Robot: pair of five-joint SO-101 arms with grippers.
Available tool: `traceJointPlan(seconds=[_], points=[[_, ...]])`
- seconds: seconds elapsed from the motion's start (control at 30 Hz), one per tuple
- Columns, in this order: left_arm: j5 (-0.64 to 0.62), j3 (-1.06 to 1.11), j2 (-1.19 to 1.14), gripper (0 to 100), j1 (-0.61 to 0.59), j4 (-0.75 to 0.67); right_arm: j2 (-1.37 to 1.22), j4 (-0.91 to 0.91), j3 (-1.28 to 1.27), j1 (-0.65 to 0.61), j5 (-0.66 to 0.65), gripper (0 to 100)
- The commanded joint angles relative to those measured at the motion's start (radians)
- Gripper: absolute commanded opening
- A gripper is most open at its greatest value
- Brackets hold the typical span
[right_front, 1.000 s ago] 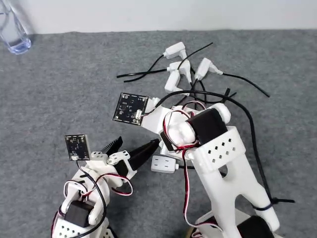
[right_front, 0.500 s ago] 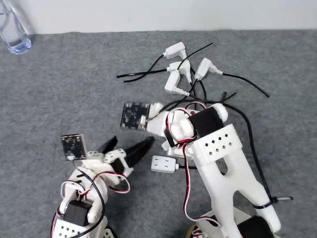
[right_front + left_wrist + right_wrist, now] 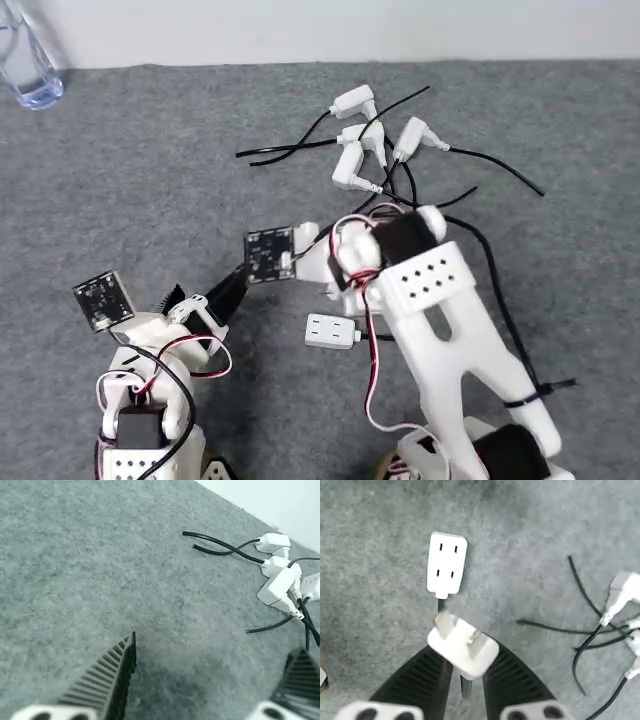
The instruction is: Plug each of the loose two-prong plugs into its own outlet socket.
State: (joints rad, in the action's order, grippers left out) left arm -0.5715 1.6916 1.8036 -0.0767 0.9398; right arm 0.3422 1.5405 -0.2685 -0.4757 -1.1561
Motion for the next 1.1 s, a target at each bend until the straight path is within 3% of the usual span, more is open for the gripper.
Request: traceJointPlan(seconds=[0.0, 0.23, 0.37, 0.57, 0.93, 1.07], points=[[-0.003, -0.008, 0.009, 43, -0.002, -0.005, -0.001, -0.021, 0.032, 0.079, -0.04, 0.7], [-0.003, -0.008, 0.006, 43, -0.002, -0.003, 0.001, -0.028, 0.078, 0.285, -0.157, 0.7], [-0.003, -0.008, 0.006, 43, -0.002, -0.003, -0.007, -0.05, 0.14, 0.341, -0.207, 0.7], [-0.003, -0.008, 0.006, 43, -0.008, -0.003, -0.012, -0.22, 0.143, 0.4, -0.212, 0.7], [-0.003, -0.008, 0.005, 43, -0.009, -0.002, -0.013, -0.765, -0.503, 0.426, -0.209, 0.7], [-0.003, -0.008, 0.005, 43, -0.009, -0.002, -0.013, -0.809, -0.617, 0.424, -0.206, 1.1]])
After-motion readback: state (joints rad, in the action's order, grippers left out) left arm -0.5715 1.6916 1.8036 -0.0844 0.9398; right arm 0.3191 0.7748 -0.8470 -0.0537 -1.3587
